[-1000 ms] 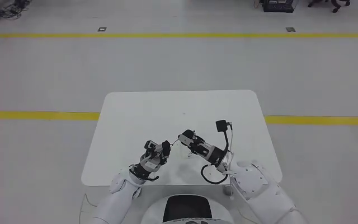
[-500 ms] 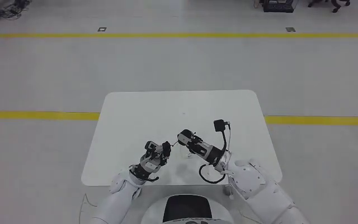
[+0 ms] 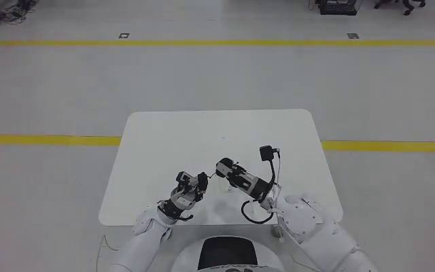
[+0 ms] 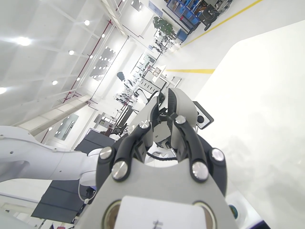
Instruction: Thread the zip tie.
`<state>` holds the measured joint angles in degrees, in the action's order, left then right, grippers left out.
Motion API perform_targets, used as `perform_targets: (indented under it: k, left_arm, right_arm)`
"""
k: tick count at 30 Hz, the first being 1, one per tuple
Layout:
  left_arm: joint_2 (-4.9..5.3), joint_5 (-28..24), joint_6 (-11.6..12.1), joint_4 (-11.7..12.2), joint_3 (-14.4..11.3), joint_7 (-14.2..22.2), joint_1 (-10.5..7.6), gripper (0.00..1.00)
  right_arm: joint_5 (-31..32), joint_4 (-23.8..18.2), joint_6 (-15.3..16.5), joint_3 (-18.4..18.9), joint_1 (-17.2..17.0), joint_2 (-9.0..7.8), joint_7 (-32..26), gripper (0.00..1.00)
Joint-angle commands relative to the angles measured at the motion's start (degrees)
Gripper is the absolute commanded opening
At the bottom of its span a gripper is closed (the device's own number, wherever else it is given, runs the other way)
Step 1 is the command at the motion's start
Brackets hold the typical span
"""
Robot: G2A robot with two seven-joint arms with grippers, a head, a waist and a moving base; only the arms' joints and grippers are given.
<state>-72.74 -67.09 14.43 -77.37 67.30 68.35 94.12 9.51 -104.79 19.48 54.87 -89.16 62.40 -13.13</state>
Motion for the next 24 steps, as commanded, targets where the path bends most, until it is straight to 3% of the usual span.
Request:
perform_targets:
  k: [1,3,19,20,21,22,24]
  left_arm:
    - [0.02,0.1,0.1,0.1,-0.1,0.0,-0.04,0.0]
    - [0.04,0.2,0.0,0.1,-0.3,0.0,-0.09,0.0]
    - [0.25,0.7,0.9,0.5,-1.2,0.2,-0.62,0.0]
    - [0.26,0.5,0.8,0.5,-1.2,0.3,-0.61,0.0]
    - [0.28,0.4,0.8,0.5,-1.2,0.3,-0.61,0.0]
    - [0.29,0.3,0.9,0.5,-1.2,0.3,-0.62,0.0]
    - [0.31,0.1,0.9,0.5,-1.2,0.3,-0.62,0.0]
  right_arm:
    - [0.2,-0.2,0.0,-0.4,0.1,-0.3,0.6,0.05]
    - [0.5,-0.3,0.0,-0.7,0.3,-0.57,1.1,0.0]
    - [1.7,-0.4,0.0,-4.1,2.0,-2.91,4.4,0.0]
    - [1.5,-0.3,0.0,-4.2,2.1,-3.03,4.6,0.02]
    - [1.4,-0.3,0.0,-4.4,2.2,-3.19,4.9,0.24]
    - [1.2,-0.3,0.0,-4.5,2.3,-3.31,5.0,0.38]
    - [1.0,-0.5,0.0,-4.8,2.4,-3.56,5.3,0.42]
